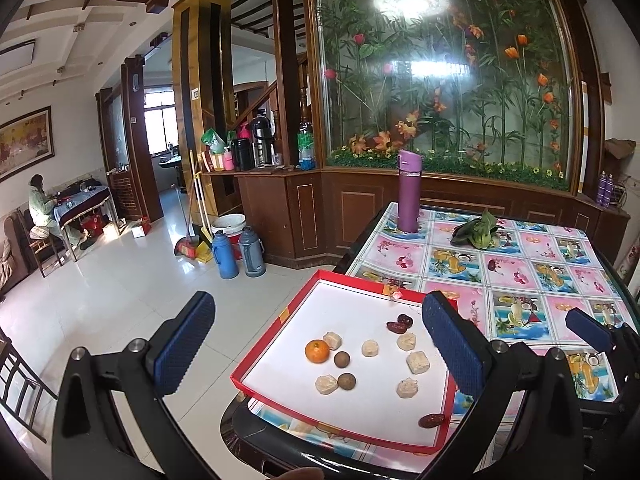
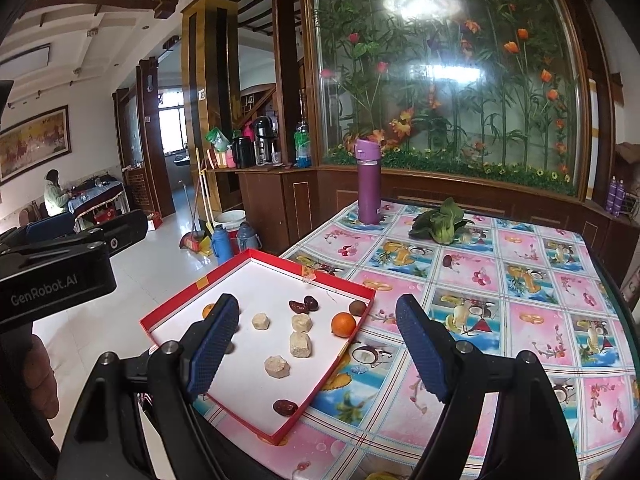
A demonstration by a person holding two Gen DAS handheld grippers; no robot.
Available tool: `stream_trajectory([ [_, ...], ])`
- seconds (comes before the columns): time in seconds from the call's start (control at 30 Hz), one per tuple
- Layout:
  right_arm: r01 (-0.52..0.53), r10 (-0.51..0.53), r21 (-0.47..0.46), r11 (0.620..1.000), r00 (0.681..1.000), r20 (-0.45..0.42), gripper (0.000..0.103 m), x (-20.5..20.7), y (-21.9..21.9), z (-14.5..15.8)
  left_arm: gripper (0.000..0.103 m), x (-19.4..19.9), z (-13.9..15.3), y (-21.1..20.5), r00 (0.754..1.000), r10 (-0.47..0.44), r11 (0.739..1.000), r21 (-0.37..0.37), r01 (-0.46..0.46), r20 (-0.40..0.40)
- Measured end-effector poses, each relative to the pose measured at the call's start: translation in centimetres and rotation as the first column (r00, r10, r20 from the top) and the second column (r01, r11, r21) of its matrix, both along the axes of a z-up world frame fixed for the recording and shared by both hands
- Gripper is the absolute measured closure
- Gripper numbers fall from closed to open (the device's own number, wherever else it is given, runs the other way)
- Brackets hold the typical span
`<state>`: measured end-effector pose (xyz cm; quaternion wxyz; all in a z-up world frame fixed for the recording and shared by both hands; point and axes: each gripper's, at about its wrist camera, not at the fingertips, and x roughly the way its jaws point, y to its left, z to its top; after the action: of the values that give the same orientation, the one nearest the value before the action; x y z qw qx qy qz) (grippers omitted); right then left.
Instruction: Organize fruits
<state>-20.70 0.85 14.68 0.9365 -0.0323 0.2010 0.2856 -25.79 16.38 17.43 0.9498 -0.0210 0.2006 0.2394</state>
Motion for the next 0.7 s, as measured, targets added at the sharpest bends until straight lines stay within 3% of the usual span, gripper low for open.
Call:
stream_trajectory([
  [0.7,0.004,-0.004,0.005,1.000,1.000,-0.012,0.022,-0.09,0.21,0.07,0.000,-0.16,-0.02,-0.37,1.000,0.008,1.000,-0.014,-0.008,-0.001],
])
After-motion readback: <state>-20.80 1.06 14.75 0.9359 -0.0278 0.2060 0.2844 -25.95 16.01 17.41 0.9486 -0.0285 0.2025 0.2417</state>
